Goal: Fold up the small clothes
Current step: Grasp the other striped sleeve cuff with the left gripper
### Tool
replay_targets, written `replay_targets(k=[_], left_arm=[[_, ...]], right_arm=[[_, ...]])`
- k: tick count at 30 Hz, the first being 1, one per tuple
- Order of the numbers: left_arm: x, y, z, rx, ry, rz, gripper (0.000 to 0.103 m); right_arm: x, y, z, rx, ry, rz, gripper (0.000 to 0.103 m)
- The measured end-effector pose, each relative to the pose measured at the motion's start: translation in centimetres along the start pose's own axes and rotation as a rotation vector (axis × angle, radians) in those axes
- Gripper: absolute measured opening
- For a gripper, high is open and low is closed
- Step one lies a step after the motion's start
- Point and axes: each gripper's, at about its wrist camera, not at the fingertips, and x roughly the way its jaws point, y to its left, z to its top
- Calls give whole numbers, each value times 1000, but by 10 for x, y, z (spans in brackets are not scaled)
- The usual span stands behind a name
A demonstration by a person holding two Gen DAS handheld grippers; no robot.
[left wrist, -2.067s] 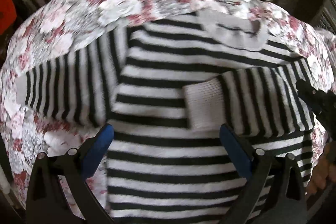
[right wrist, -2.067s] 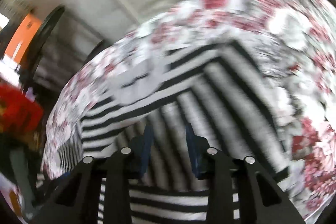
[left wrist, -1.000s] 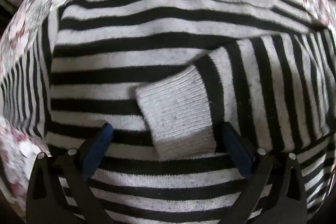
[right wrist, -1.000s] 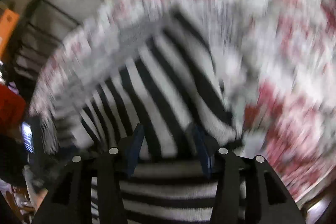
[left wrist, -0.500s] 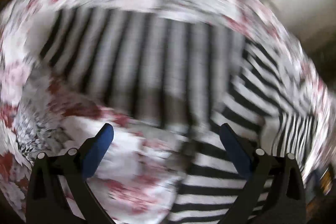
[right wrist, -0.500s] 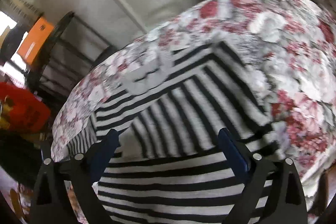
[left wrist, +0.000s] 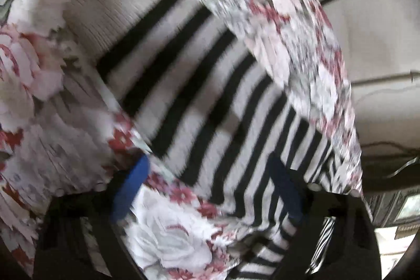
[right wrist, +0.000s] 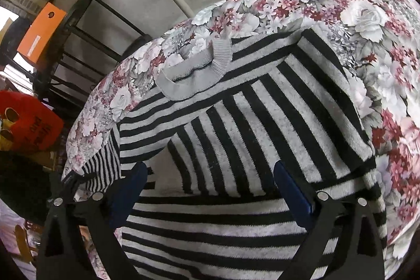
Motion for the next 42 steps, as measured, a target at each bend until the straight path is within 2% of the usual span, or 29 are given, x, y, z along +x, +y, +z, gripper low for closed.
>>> replay_targets(k=[1,4,6,7,9,10,15,26,42], left_arm=[[-1,6,5,-19,-3,-14,78],[4,8,7,-49,-12,-18,63],[3,6,6,-40,-24,5,42],[0,4,6,-16,-31,23,35],[-3,-1,4,17,-40,22,13],[-6,-4,4,20,-40,8,10],[-25,-17,-3,60,-67,-28,7],[-63,-80,-36,263,-147,-50,7],[-74,-155,-87,476,-209,-63,7]], right_arm=[[0,1,1,-4,-4,3,97],[-2,4,4,-25,-22,3,93],[-4,6,6,-36,-31,1,92],[-4,7,7,-38,-33,-2,90],[-6,8,8,-36,-35,-9,90],[-7,8,8,-34,-33,-15,90],[-13,11,7,-18,-29,-10,89],[-26,14,7,-22,-49,-9,90],[-53,-5,11,18,-88,5,90]])
